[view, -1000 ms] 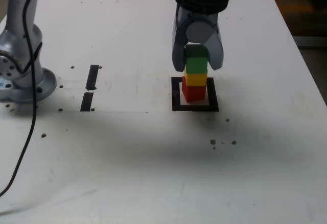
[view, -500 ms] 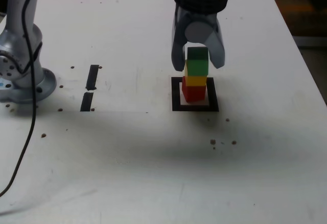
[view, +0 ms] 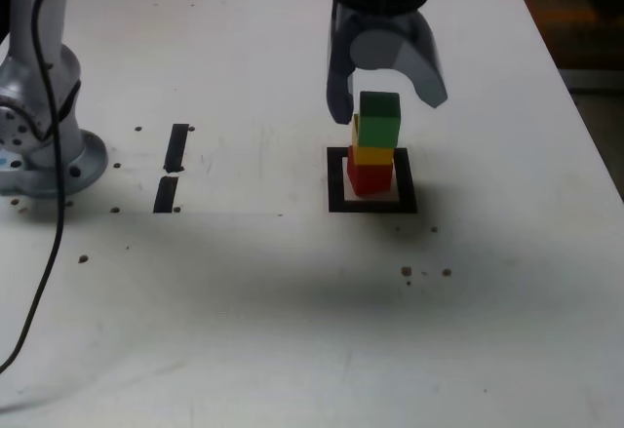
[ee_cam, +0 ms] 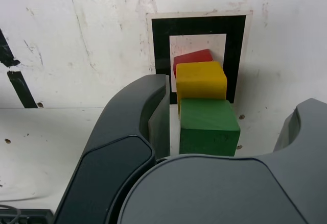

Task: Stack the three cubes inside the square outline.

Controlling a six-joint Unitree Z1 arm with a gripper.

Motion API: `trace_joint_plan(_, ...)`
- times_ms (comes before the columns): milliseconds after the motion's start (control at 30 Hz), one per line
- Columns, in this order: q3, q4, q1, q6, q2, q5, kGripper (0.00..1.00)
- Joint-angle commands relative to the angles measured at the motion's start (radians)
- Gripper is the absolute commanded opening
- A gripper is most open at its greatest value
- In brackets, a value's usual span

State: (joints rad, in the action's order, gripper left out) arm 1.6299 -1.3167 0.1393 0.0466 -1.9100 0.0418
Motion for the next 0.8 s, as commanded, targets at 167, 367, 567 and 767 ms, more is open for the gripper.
trace_joint_plan(167,-0.017,-0.054,0.000,0.045,0.121,0.080,0.97)
trace_joint_plan(367,-0.160,-0.067,-0.024,0.092,0.239,0.115,1.00)
trace_joint_plan(567,-0.345,-0.039,-0.078,0.113,0.321,0.098,1.00)
trace_joint_plan(767,-0.536,0.074,-0.111,0.120,0.359,0.033,1.00)
